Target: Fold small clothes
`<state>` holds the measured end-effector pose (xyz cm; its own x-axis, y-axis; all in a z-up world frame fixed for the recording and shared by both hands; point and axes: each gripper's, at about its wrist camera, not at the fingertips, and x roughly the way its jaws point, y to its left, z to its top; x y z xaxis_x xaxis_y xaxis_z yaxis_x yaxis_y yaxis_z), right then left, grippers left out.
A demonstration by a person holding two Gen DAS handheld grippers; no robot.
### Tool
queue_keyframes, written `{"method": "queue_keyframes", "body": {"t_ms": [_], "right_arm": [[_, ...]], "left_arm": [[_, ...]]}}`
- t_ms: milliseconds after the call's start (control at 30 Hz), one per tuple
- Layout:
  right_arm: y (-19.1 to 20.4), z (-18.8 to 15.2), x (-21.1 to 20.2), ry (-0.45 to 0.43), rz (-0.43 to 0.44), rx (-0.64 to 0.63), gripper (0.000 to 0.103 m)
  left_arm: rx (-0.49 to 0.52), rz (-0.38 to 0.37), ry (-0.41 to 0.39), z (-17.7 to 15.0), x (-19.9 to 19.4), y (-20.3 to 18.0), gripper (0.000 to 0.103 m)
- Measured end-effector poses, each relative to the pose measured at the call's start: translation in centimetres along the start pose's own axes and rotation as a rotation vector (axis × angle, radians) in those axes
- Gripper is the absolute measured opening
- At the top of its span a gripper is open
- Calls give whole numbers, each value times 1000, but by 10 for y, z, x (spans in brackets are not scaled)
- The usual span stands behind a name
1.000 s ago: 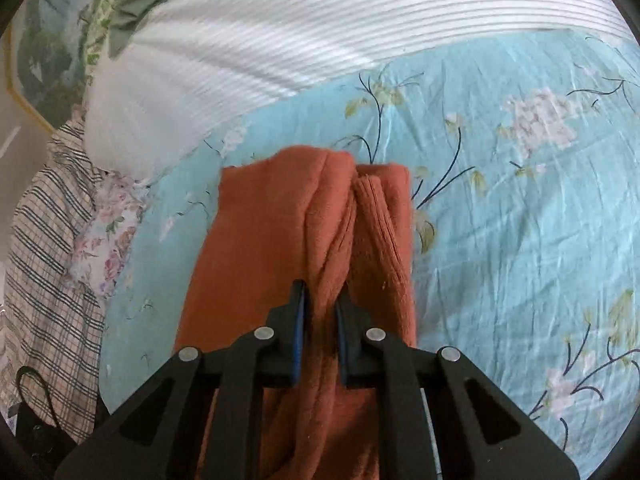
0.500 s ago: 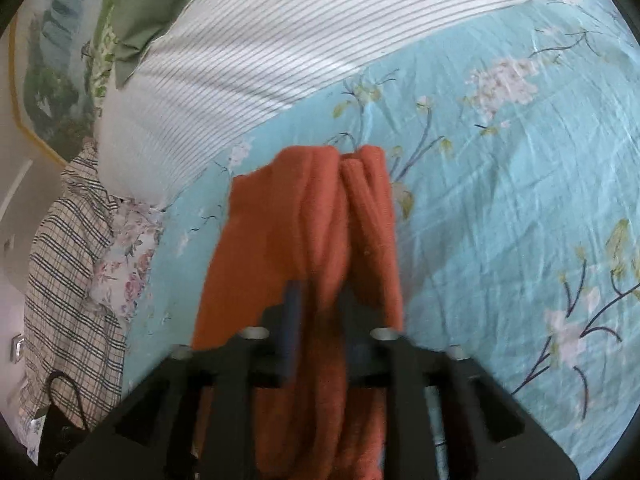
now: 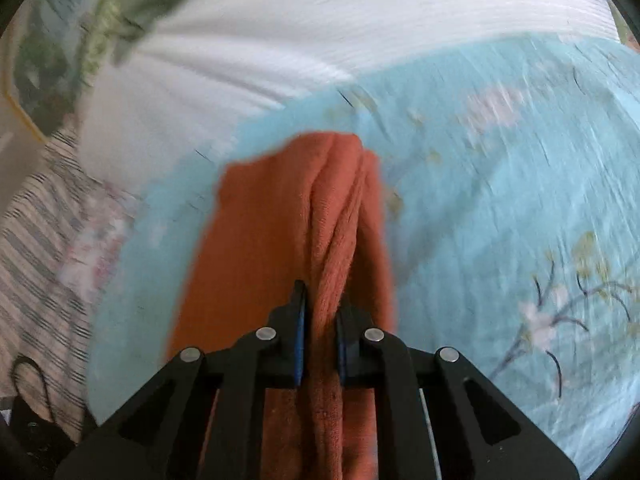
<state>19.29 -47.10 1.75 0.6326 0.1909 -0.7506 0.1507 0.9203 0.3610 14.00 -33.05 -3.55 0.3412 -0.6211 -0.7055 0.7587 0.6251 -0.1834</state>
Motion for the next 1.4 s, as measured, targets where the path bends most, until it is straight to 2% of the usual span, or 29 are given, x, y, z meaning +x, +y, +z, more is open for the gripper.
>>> {"method": "queue_keyframes", "body": {"t_ms": [33, 100, 167, 233, 267, 300, 333, 500, 567, 667, 833, 900, 967, 1033, 1067, 1100, 1133, 1200, 1267, 1400], "right_arm": [[-6, -3, 4, 14, -8, 12, 15], [-11, -6, 0, 3, 9, 26, 23], [-8, -8, -11, -24, -10, 23, 30], [-5, -10, -23, -48, -29, 9, 49], [-4, -12, -27, -57, -31, 4, 63], [-2, -14, -30, -63, -28, 1, 71], [-2, -16, -33, -65, -18, 6, 73], [-7, -22, -26, -34, 37, 47, 74], [-7, -22, -19, -12, 26, 50, 74], [-8, -21, -8, 23, 19, 59, 74], [-9, -16, 6, 58, 46, 52, 74], [-13, -13, 14, 88, 83, 79, 74], [-13, -10, 21, 117, 118, 93, 74], [-7, -8, 28, 148, 157, 84, 51], [-5, -9, 32, 164, 153, 84, 42], [-1, -11, 33, 169, 144, 88, 39], [3, -12, 31, 161, 138, 79, 36], [10, -15, 25, 143, 157, 88, 30], [25, -22, 23, 137, 212, 98, 28], [77, -47, 33, 163, 279, 21, 28]], "left_arm": [[-8, 0, 21, -2, 4, 0, 19], [-47, -20, 51, -7, 7, 10, 23], [-80, -47, 39, -13, -9, 27, 41], [-101, -27, 18, -18, -26, 42, 70], [-121, -19, 1, -20, -39, 55, 75], [-142, -11, -8, -23, -48, 63, 79], [-168, 8, -18, -24, -57, 76, 79], [-305, 98, -18, -28, -74, 145, 82], [-387, 106, 13, -29, -66, 176, 82], [-476, 57, 41, -31, -50, 206, 82], [-535, -27, 104, -25, -17, 231, 82], [-558, -69, 114, -20, -3, 235, 82], [-557, -112, 106, -14, 8, 236, 78], [-548, -150, 112, -9, 23, 233, 55], [-547, -153, 110, -9, 24, 232, 49], [-544, -154, 100, -8, 24, 231, 37], [-535, -155, 81, -7, 17, 229, 28], [-523, -171, 44, -11, -3, 225, 24], [-511, -184, 4, -14, -29, 223, 23], [-492, -141, -49, -37, -88, 225, 23]]}}
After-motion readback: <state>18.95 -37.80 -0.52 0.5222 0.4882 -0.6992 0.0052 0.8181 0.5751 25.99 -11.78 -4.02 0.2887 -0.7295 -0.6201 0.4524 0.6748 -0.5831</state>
